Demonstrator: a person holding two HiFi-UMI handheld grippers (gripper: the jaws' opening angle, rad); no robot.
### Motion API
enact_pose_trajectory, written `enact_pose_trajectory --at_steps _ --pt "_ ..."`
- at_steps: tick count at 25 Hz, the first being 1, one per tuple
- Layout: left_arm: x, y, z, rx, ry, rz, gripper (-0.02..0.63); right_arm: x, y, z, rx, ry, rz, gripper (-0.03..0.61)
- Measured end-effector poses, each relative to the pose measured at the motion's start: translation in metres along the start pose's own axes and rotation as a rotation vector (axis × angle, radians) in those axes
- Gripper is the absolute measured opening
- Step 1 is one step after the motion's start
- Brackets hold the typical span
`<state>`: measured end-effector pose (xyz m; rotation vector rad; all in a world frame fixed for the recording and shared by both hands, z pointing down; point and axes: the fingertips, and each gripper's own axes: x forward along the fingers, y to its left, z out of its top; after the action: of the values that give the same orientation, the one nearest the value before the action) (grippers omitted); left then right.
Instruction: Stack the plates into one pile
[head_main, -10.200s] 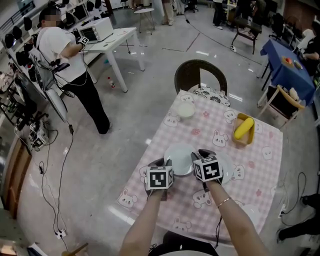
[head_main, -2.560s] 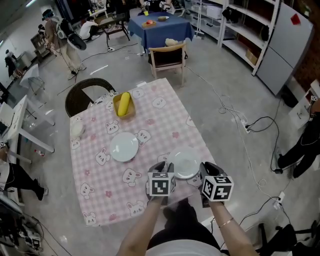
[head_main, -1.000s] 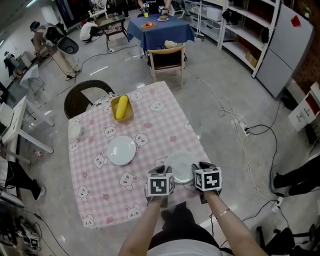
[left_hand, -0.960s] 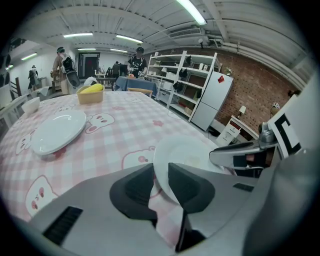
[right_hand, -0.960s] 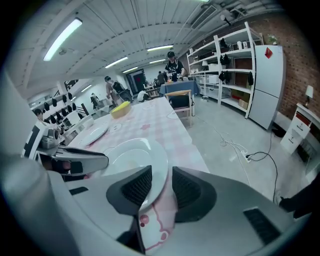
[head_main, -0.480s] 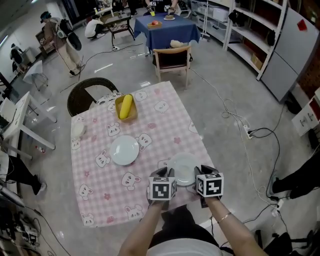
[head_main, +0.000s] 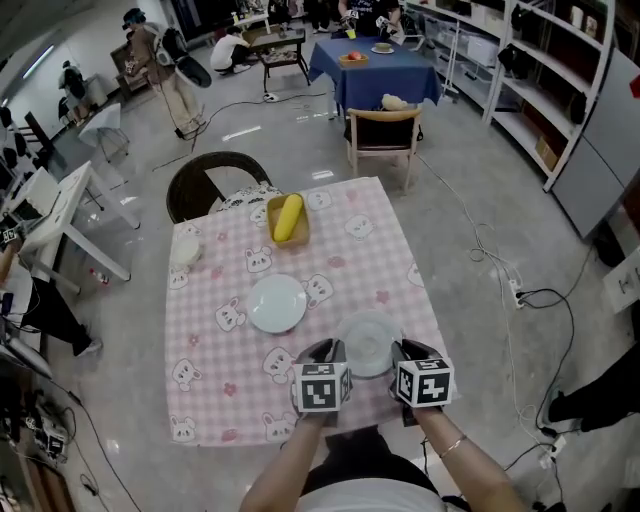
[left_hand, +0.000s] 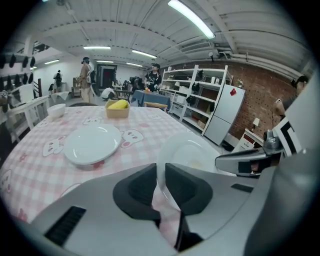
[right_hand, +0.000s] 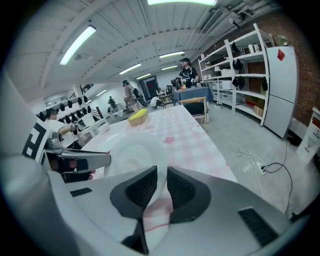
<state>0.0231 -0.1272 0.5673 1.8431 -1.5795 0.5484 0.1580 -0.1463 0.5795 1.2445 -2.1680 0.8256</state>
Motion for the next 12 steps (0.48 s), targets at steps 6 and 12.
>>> enact_pose_trajectory --at_steps 6,12 --pt "-0.025 0.050 0.018 -0.080 -0.069 0.109 0.072 0.019 0.051 0.039 -0.111 -0.018 0.111 0.058" --pt "-0.048 0.092 0.030 -0.147 -0.109 0.222 0.072 0.038 0.097 0.071 -0.198 -0.027 0.220 0.052"
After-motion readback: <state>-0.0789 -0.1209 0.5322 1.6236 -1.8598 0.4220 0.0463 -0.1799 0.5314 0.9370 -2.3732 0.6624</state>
